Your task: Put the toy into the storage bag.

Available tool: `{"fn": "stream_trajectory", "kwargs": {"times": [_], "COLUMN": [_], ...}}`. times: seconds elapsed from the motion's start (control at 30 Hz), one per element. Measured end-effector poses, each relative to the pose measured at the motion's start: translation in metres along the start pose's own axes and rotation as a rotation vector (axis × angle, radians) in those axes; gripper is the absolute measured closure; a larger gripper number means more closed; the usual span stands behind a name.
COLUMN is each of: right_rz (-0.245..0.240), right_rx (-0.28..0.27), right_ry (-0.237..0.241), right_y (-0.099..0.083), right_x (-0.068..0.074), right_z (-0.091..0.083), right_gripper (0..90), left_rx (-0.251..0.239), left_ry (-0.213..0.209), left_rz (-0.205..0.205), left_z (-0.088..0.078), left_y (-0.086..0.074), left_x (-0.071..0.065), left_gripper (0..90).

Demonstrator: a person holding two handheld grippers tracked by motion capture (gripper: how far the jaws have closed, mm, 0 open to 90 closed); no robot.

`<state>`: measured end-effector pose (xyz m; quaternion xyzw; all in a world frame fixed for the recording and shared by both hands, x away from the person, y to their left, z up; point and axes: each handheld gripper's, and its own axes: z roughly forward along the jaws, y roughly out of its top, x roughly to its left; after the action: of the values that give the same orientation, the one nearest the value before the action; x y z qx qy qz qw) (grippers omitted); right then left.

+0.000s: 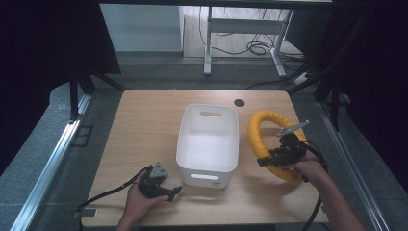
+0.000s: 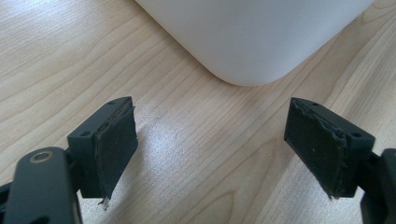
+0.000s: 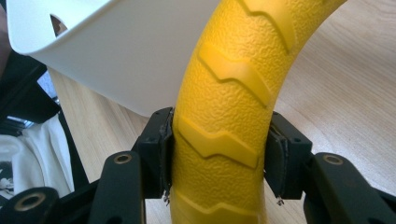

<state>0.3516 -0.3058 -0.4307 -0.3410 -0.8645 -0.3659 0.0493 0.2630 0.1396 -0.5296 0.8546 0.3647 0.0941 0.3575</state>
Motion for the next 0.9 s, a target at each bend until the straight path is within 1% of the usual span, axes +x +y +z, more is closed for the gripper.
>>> {"fn": "stream_trajectory", "kwargs": {"times": [0.13,0.37,0.47,0.5,0.53,0.6,0.63,0.67,0.9], "right_rz": [0.003,0.006,0.000,0.000,-0.001,0.000,0.004,0.004,0.018], "right_rx": [-0.013,-0.056,-0.071,-0.071,-0.086,-0.091,-0.107,-0.107,-0.156], "right_ry": [0.000,-0.005,-0.030,-0.030,-0.036,-0.035,-0.033,-0.033,-0.025], "right_y": [-0.001,-0.001,-0.002,-0.002,-0.002,-0.003,-0.003,-0.003,-0.004], "right_x": [0.000,-0.002,0.000,0.000,-0.001,-0.001,-0.002,-0.002,-0.006], "right_z": [-0.003,-0.010,-0.013,-0.013,-0.016,-0.017,-0.021,-0.021,-0.030], "right_gripper": [49.4,49.5,49.6,49.6,49.7,49.7,49.7,49.7,49.7], "left_rx": [0.007,0.003,0.006,0.006,0.005,0.006,0.006,0.005,0.005], "left_ry": [-0.001,0.001,0.001,0.001,0.000,0.000,0.001,0.001,0.001], "left_rz": [-0.001,0.001,0.002,0.002,-0.001,-0.001,-0.001,-0.001,0.002], "left_z": [0.001,0.000,0.001,0.001,0.001,0.001,0.001,0.001,0.000], "left_y": [0.000,0.000,0.000,0.000,0.000,0.000,0.000,0.000,0.000], "left_x": [0.000,0.000,0.000,0.000,0.000,0.000,0.000,0.000,0.000], "left_gripper": [17.3,17.3,17.3,17.3,17.3,17.3,17.3,17.3,17.3]}}
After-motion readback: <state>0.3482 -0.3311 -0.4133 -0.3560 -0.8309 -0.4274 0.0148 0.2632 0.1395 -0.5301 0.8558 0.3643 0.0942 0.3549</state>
